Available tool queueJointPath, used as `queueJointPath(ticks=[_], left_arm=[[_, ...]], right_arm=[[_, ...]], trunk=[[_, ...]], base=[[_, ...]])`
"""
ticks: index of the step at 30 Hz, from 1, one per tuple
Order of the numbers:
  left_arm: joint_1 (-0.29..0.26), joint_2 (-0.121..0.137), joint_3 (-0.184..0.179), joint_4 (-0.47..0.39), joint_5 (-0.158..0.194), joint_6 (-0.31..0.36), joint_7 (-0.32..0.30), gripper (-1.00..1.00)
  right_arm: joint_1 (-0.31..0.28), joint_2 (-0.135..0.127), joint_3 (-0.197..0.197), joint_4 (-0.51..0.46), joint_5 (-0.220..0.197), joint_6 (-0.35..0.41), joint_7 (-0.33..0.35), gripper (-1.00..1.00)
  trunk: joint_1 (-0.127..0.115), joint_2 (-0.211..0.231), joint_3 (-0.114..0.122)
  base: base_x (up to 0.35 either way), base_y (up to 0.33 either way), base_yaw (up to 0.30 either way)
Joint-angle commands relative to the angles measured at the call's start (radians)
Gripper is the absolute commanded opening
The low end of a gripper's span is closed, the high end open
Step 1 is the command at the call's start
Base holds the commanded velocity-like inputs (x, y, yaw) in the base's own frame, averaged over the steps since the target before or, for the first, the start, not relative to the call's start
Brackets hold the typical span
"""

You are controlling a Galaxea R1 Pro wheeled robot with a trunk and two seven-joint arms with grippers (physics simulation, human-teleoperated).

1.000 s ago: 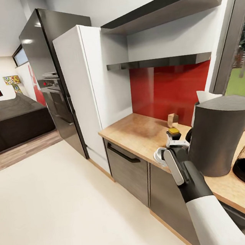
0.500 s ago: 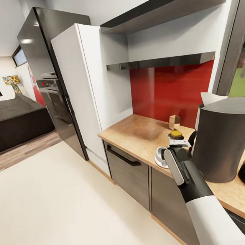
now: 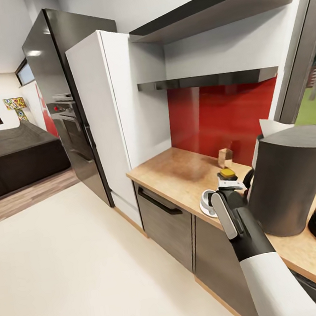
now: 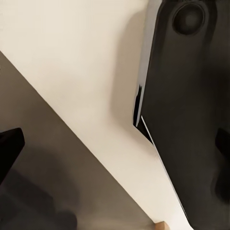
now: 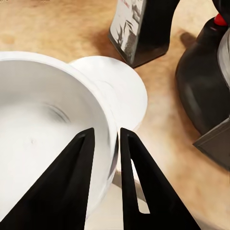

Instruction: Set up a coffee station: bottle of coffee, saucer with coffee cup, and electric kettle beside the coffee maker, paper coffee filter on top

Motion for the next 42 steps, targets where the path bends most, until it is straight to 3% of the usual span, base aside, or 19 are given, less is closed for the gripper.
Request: queueJointPath(ticks=[1,11,42], left_arm=[[-0.001,0.000,-0.007,0.000,0.010,-0.003,0.001,1.00],[-0.001,-0.004,-0.007,0.000,0.009,-0.002,0.001,1.00],[-0.001,-0.005,-0.006,0.000,0.009,0.002,0.000,1.00]], right_arm=[[-0.001,0.000,0.000,0.000,-0.010,0.002,-0.008,-1.00],[0.000,0.000,0.000,-0.001,-0.011,0.002,-0.008,-1.00],[0.001,0.000,0.002,0.019,-0.010,0.002,-0.007,-1.00]], trunk=[[0.000,-0.001,-0.001],[0.000,-0.001,-0.001],[0.000,-0.001,-0.002]], base=[[0.118,0.000,0.000],[0.056,0.000,-0.178],[0.067,0.017,-0.028]])
